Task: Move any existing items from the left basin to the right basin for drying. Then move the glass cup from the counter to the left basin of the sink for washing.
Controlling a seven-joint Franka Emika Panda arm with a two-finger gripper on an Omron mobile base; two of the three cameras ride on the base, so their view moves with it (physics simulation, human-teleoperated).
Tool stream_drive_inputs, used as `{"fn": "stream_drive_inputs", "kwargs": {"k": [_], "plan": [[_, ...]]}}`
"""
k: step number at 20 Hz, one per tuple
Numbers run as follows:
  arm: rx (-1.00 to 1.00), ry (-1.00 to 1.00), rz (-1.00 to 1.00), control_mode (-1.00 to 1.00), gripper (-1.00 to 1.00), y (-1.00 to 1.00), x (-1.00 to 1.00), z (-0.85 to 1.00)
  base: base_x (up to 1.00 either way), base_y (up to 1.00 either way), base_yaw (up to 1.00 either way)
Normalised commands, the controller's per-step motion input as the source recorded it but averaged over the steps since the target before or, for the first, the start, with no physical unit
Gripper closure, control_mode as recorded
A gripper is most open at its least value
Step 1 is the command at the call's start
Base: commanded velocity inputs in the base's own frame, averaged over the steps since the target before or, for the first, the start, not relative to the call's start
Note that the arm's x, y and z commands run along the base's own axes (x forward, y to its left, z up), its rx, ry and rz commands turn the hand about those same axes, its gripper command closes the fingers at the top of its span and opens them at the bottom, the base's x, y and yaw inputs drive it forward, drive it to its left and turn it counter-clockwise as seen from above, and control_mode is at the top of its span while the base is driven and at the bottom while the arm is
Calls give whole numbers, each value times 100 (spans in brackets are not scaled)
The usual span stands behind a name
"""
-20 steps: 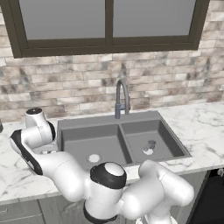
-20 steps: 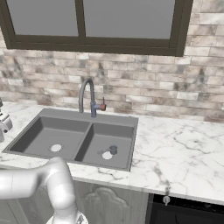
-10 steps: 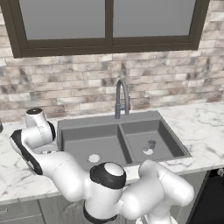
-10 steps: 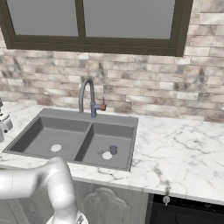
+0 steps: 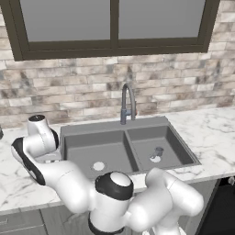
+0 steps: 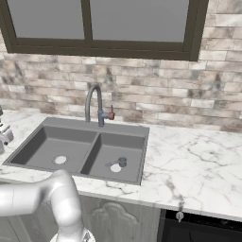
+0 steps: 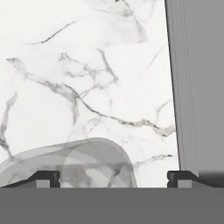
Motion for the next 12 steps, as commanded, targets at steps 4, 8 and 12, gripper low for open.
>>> {"fn": "stream_drive_inputs", "kwargs": {"k": [4, 8, 12], "plan": [[0, 0, 0, -100, -100, 0, -19, -34, 0, 0, 0], [0, 0, 0, -100, 100, 3, -4, -29, 0, 0, 0], [0, 1, 0, -100, 100, 0, -1, -21, 0, 0, 0]]}}
